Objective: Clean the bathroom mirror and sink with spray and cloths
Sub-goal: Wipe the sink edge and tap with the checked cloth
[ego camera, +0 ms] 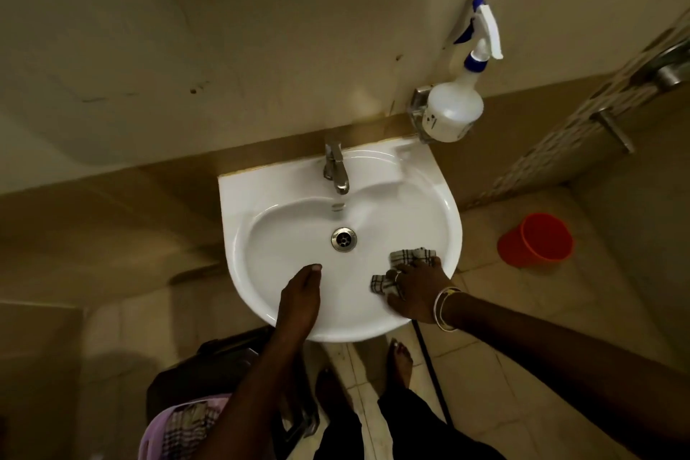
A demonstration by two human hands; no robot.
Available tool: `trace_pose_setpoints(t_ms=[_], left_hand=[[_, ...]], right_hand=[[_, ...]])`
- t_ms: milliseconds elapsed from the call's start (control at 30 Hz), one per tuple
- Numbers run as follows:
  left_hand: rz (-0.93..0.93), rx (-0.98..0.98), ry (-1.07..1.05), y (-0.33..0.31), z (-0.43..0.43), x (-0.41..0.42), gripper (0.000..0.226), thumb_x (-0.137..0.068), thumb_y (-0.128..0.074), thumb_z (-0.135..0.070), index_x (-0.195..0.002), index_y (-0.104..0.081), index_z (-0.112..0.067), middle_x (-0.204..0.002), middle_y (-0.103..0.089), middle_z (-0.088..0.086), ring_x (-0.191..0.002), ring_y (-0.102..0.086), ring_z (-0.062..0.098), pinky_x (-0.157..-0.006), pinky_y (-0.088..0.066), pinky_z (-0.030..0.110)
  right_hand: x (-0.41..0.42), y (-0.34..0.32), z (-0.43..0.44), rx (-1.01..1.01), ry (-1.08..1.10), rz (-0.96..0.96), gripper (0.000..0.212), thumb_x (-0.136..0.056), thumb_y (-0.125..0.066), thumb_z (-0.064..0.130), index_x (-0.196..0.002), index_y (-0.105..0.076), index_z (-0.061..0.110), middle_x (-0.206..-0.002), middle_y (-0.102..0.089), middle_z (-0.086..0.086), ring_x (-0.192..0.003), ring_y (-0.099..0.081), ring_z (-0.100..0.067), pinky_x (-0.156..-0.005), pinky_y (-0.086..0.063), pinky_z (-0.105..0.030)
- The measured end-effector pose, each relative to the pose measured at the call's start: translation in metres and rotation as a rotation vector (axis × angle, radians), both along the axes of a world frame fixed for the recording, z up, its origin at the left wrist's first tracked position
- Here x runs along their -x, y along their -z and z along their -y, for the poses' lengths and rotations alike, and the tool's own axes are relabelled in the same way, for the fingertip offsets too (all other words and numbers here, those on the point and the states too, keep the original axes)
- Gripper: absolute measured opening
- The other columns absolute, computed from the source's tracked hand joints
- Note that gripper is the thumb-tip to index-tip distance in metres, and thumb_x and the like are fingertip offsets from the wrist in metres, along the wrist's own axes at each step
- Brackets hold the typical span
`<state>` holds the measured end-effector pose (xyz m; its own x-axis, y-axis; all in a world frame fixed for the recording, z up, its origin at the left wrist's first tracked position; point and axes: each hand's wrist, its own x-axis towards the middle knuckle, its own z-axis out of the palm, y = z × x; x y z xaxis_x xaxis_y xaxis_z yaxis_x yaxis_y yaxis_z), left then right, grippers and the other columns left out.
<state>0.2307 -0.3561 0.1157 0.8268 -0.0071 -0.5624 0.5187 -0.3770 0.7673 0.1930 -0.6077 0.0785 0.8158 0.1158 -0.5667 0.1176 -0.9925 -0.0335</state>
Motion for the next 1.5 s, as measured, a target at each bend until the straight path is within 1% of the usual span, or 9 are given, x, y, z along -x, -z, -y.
trace_pose_setpoints(t_ms=[133,367,533,667,800,933,1133,1333,1500], left_hand=[[0.031,0.010,-0.033,-0.006,-0.014,0.004,0.034,-0.106,-0.045,-0.037,-0.129,-0.066,-0.024,-0.126,-0.062,-0.010,-0.114,-0.052,0.010,-0.098,-0.035,0.026],[0.123,-0.046,-0.125,-0.017,-0.039,-0.001,0.035,-0.107,-0.044,-0.036,-0.131,-0.065,-0.021,-0.128,-0.063,-0.005,-0.114,-0.051,0.009,-0.099,-0.037,0.026],[0.279,-0.129,-0.203,-0.018,-0.062,-0.007,0.030,-0.107,-0.048,-0.026,-0.126,-0.069,-0.016,-0.128,-0.067,0.000,-0.115,-0.056,0.011,-0.097,-0.038,0.023],[0.308,-0.158,-0.276,-0.012,-0.083,-0.015,0.030,-0.106,-0.050,-0.021,-0.127,-0.068,-0.013,-0.125,-0.068,0.003,-0.112,-0.058,0.013,-0.096,-0.039,0.023],[0.315,-0.145,-0.375,-0.012,-0.099,-0.024,0.027,-0.104,-0.050,-0.018,-0.124,-0.070,-0.016,-0.120,-0.069,0.001,-0.110,-0.062,0.015,-0.094,-0.043,0.025],[0.339,-0.106,-0.530,-0.020,-0.109,-0.035,0.027,-0.104,-0.051,-0.018,-0.124,-0.069,-0.016,-0.115,-0.066,-0.007,-0.109,-0.060,0.012,-0.094,-0.043,0.025],[0.339,-0.008,-0.573,-0.008,-0.117,-0.058,0.029,-0.104,-0.052,-0.017,-0.126,-0.070,-0.020,-0.123,-0.068,-0.009,-0.114,-0.063,0.011,-0.093,-0.046,0.020],[0.376,0.113,-0.409,0.002,-0.107,-0.101,0.030,-0.106,-0.050,-0.023,-0.130,-0.064,-0.034,-0.146,-0.057,-0.006,-0.134,-0.052,0.010,-0.109,-0.044,0.029],[0.412,0.086,-0.343,0.003,-0.101,-0.132,0.032,-0.106,-0.049,-0.020,-0.134,-0.064,-0.026,-0.146,-0.057,-0.001,-0.136,-0.051,0.012,-0.116,-0.042,0.042]], right_hand=[[0.017,-0.010,-0.026,-0.101,0.034,0.007,0.076,-0.086,-0.015,0.069,-0.135,-0.059,0.032,-0.137,-0.062,0.003,-0.132,-0.053,-0.029,-0.109,-0.031,-0.058],[0.040,-0.034,-0.113,-0.297,0.137,0.017,0.062,-0.099,-0.036,0.060,-0.152,-0.040,0.029,-0.155,-0.047,-0.004,-0.145,-0.039,-0.031,-0.117,-0.023,-0.054],[0.040,-0.020,-0.181,-0.393,0.167,0.037,0.076,-0.094,-0.025,0.065,-0.161,-0.018,0.029,-0.167,-0.023,-0.012,-0.151,-0.023,-0.038,-0.121,-0.016,-0.059],[0.023,-0.009,-0.224,-0.459,0.130,0.065,0.073,-0.101,-0.033,0.048,-0.163,-0.003,0.023,-0.170,0.000,-0.020,-0.154,-0.007,-0.047,-0.123,-0.005,-0.063],[-0.006,0.004,-0.261,-0.488,0.007,0.101,0.085,-0.089,-0.015,0.057,-0.161,0.013,0.020,-0.169,0.017,-0.017,-0.153,0.013,-0.049,-0.120,0.001,-0.070],[-0.048,0.018,-0.282,-0.614,-0.022,0.193,0.097,-0.102,-0.043,0.038,-0.144,0.044,0.033,-0.161,0.040,0.003,-0.149,0.032,-0.037,-0.122,0.009,-0.066],[-0.125,0.003,-0.303,-0.340,-0.186,0.269,0.065,-0.106,-0.036,0.033,-0.163,-0.009,0.018,-0.171,0.012,-0.013,-0.151,0.018,-0.052,-0.114,0.007,-0.078],[-0.197,-0.003,-0.282,-0.302,-0.170,0.310,0.057,-0.108,-0.028,0.036,-0.163,-0.016,0.026,-0.172,0.009,-0.008,-0.154,0.015,-0.045,-0.118,0.006,-0.073],[-0.224,-0.005,-0.258,-0.310,-0.203,0.357,0.065,-0.100,-0.043,0.044,-0.160,-0.028,0.025,-0.172,-0.004,-0.008,-0.156,0.006,-0.042,-0.120,0.003,-0.070]])
